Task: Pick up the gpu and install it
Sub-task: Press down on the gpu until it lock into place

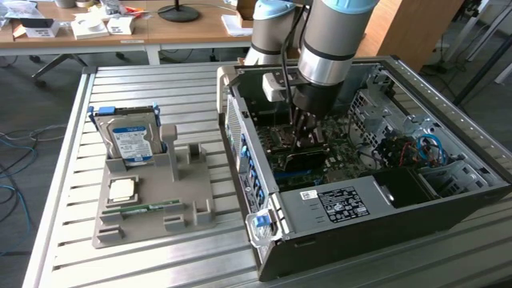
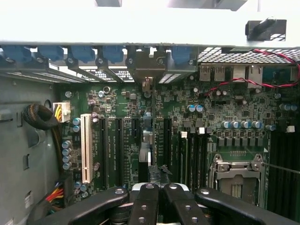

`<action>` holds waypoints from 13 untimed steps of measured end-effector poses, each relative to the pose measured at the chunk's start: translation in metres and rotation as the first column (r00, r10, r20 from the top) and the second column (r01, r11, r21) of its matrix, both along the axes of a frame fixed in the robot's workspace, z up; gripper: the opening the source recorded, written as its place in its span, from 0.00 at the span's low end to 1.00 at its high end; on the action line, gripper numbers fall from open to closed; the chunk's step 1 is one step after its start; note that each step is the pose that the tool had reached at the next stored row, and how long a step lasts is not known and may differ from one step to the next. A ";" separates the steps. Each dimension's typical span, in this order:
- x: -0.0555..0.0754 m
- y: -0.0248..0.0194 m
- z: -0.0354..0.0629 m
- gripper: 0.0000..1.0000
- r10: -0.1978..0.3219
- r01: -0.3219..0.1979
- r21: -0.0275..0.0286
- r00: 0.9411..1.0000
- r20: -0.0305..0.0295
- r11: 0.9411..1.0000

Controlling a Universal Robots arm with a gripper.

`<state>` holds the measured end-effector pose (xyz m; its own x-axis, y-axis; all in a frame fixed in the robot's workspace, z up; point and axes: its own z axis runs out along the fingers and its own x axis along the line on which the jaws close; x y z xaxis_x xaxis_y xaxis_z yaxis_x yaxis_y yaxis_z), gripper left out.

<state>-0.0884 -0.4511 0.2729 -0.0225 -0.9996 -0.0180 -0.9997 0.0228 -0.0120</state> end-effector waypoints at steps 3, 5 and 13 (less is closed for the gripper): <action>0.000 0.0000 -0.0007 0.11 0.000 0.000 0.000 1.000 0.000 1.000; 0.000 0.0001 -0.0020 0.11 0.000 0.000 0.000 1.000 0.000 1.000; 0.000 0.0001 -0.0032 0.11 0.000 0.000 0.000 1.000 0.000 1.000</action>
<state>-0.0884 -0.4510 0.2697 -0.0226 -0.9996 -0.0181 -0.9997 0.0228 -0.0121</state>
